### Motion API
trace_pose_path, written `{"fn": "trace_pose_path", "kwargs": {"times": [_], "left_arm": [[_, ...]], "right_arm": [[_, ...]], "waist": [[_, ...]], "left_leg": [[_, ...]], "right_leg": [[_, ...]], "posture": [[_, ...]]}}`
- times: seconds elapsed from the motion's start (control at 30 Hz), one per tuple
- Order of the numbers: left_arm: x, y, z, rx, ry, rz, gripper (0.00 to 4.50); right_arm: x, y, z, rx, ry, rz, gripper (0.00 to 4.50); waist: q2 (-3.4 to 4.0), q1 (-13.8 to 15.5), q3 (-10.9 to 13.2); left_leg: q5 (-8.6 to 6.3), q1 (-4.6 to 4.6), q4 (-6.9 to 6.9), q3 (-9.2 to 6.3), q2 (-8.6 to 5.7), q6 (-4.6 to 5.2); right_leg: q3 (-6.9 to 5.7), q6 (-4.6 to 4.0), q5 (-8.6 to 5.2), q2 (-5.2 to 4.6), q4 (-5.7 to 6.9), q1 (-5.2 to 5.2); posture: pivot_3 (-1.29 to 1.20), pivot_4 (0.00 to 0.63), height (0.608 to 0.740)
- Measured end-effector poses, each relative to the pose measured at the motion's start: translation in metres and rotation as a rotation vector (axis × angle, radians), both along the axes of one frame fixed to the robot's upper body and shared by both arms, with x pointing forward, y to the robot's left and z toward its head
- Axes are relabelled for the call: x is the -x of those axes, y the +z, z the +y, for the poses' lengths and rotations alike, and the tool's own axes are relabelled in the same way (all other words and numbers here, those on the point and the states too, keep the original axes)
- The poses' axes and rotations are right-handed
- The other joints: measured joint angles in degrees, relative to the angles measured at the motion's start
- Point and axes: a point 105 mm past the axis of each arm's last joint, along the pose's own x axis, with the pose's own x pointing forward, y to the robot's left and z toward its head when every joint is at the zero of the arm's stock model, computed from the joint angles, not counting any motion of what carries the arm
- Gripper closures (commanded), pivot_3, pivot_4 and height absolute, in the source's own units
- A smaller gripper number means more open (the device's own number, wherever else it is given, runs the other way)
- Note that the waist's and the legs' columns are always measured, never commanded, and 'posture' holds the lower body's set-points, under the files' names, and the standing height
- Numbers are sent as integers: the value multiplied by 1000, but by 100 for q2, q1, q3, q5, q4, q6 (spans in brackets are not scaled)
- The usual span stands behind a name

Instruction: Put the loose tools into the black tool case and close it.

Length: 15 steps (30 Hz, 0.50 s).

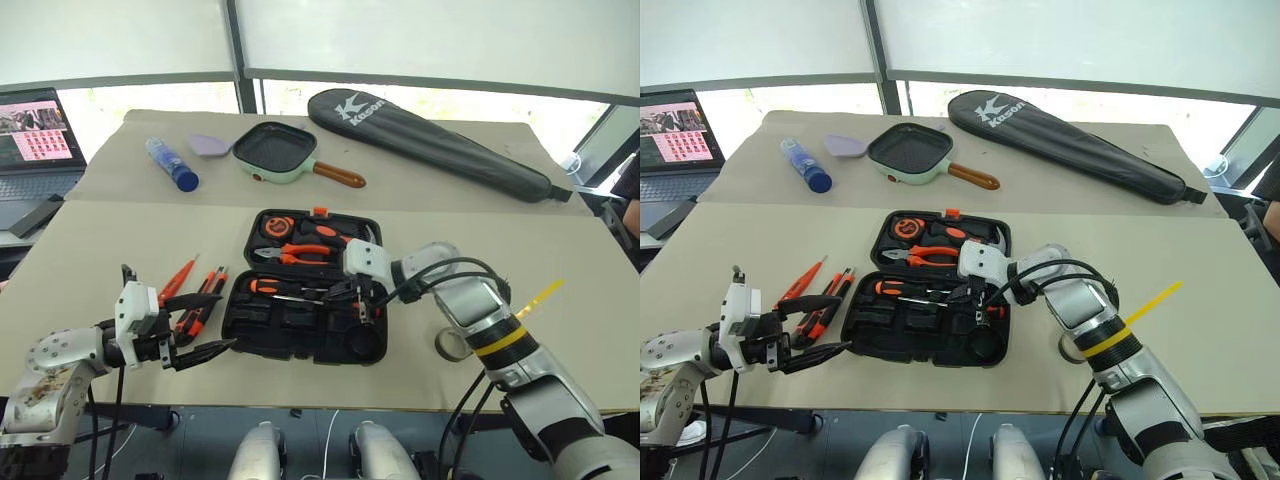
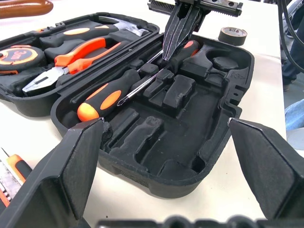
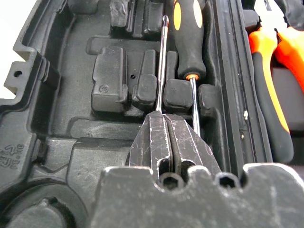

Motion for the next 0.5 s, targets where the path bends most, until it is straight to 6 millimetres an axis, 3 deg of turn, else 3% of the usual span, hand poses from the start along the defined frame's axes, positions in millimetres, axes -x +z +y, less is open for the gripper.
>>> {"fn": "trace_pose_path", "kwargs": {"times": [0.17, 0.27, 0.37, 0.5], "left_arm": [[2, -1, 0, -3, 8, 3, 0], [4, -4, 3, -4, 31, 15, 0], [7, -4, 9, -6, 64, 15, 0], [19, 0, 38, 4, 205, 9, 0]], "right_arm": [[0, -1, 9, -14, 7, -23, 4464], [3, 4, 19, -150, 8, 3, 4464], [2, 22, 15, -261, 1, 0, 3683], [16, 55, -31, -390, 19, -72, 2403]], "waist": [[-9, -32, -5], [-8, -40, -3], [-7, -23, 1], [-13, 44, 4]], "left_leg": [[0, 15, 0, 1, 5, 0], [1, 7, -1, 0, 6, -2], [2, -2, 1, -3, 4, -3], [0, -7, -2, -16, 2, -2]], "right_leg": [[1, -8, -5, 3, 15, 5], [2, -11, -6, 5, 19, -5], [2, -11, -6, 1, 18, -9], [-8, -4, -8, -19, 0, -2]], "posture": [[0, 150, 740], [0, 150, 740], [0, 150, 740], [0, 150, 740]]}}
